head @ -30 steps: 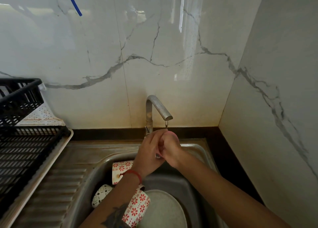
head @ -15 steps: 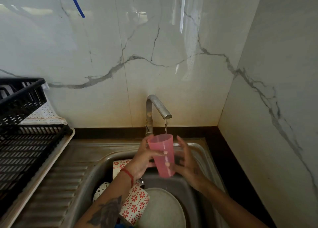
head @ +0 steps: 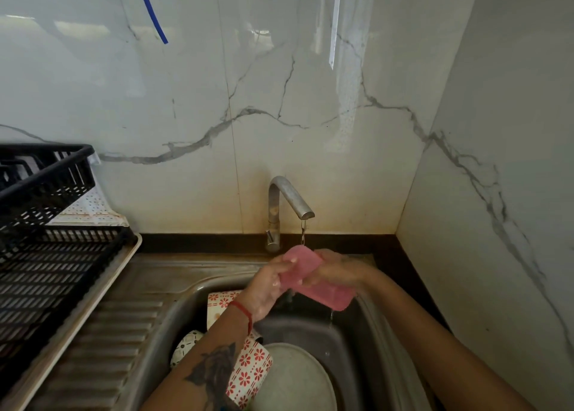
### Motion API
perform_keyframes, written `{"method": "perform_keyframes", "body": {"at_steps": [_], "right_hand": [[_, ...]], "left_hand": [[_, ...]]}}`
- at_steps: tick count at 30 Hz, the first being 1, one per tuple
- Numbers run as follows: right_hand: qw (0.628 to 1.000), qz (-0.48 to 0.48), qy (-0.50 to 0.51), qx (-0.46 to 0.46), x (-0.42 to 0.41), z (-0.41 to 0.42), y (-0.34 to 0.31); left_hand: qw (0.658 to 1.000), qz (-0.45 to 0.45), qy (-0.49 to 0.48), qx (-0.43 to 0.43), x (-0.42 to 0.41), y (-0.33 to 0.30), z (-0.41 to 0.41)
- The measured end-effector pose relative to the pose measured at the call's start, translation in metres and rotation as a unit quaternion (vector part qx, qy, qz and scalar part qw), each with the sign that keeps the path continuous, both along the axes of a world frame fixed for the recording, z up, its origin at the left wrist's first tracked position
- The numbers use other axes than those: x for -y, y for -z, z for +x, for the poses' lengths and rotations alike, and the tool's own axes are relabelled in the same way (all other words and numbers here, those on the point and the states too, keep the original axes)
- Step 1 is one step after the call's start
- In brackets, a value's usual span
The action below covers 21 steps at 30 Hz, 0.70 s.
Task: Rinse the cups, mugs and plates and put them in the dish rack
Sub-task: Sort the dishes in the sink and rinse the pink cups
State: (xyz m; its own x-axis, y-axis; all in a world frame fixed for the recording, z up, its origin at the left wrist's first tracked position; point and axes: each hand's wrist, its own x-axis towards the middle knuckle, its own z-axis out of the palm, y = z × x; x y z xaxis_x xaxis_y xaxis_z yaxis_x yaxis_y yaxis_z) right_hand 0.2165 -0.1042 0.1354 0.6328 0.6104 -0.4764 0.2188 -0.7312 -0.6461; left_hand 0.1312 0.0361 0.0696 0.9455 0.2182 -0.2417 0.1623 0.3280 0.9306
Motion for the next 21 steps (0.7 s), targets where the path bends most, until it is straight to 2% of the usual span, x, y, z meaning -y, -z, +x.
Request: {"method": "perform_keyframes", "body": {"at_steps": [2, 5, 7, 9, 11, 12, 14, 15, 16, 18, 19, 20, 21], "right_hand": [[0.984, -0.063, -0.07, 0.154, -0.008, -0.003, 0.0], [0.915, -0.108, -0.079, 0.38, -0.023, -0.025, 0.019], [0.856, -0.116, -0.135, 0.485, -0.033, -0.033, 0.03], [0.819, -0.105, -0.2, 0.528, -0.035, -0.025, 0.029], [0.836, -0.077, -0.239, 0.489, -0.032, -0.009, 0.019], [0.866, -0.061, -0.253, 0.427, -0.03, -0.001, 0.012], [0.938, 0.014, -0.246, 0.243, -0.023, 0.014, -0.002], [0.962, 0.066, -0.216, 0.151, -0.019, 0.02, -0.007], [0.976, 0.109, -0.174, 0.067, -0.014, 0.025, -0.01], [0.981, 0.153, -0.094, -0.079, -0.007, 0.029, -0.011], [0.979, 0.155, -0.073, -0.109, -0.006, 0.028, -0.008], [0.983, 0.145, -0.062, -0.096, -0.006, 0.024, -0.004], [0.99, 0.123, -0.061, -0.044, -0.007, 0.018, 0.0]], "left_hand": [[0.999, 0.015, 0.035, 0.002, -0.002, -0.007, 0.001], [0.999, 0.039, 0.025, -0.014, 0.0, -0.018, 0.006], [1.0, 0.008, 0.002, -0.014, 0.002, -0.022, 0.009], [1.0, -0.009, -0.01, -0.016, 0.0, -0.025, 0.008], [1.0, 0.005, -0.001, -0.007, -0.004, -0.025, 0.003], [1.0, 0.015, 0.008, 0.005, -0.007, -0.025, 0.001], [0.998, 0.021, 0.022, 0.047, -0.015, -0.023, -0.006], [0.997, 0.006, 0.022, 0.068, -0.019, -0.023, -0.008], [0.996, -0.016, 0.018, 0.085, -0.023, -0.022, -0.011], [0.993, -0.051, 0.014, 0.101, -0.03, -0.021, -0.014], [0.993, -0.055, 0.018, 0.1, -0.033, -0.021, -0.016], [0.994, -0.048, 0.025, 0.092, -0.035, -0.021, -0.016], [0.996, -0.024, 0.029, 0.079, -0.037, -0.021, -0.016]]}}
